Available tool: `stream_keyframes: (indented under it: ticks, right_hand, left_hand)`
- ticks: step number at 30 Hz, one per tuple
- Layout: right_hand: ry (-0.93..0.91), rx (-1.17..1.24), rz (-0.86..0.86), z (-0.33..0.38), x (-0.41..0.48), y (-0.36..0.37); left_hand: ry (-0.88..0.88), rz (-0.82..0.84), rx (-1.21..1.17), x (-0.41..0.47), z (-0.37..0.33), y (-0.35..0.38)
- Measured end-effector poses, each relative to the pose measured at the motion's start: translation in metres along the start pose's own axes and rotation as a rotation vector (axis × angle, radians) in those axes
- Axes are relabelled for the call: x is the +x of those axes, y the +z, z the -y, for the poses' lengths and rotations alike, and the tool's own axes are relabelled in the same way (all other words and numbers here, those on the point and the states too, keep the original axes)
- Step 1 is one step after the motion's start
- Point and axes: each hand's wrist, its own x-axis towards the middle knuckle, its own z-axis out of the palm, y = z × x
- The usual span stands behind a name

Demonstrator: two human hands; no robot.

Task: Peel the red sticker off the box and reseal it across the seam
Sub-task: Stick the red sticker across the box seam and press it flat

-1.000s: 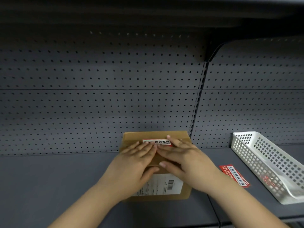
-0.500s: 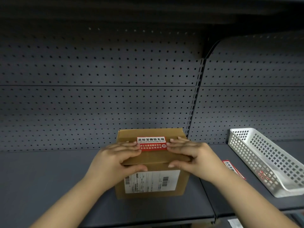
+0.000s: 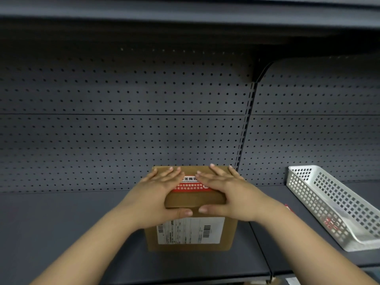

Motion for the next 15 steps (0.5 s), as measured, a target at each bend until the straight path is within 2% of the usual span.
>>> stream_keyframes:
  ticks: [7,11,15]
  right_hand:
    - [0.044,0.283,-0.073,-0.012,-0.008,0.002]
    - [0.051,0.348,-0.164,-0.011,-0.011,0.008]
    - [0.059,0.363,-0.163,-0.008,-0.016,0.008]
  left_hand:
    - [-0.134,-0.075,-0.067,-0.008,-0.002,-0.003]
    - [-0.177,-0.111,-0.172,-0.011,-0.004,0.0]
    - [-0.159,-0.081,-0.223,-0.014,-0.003,-0.004]
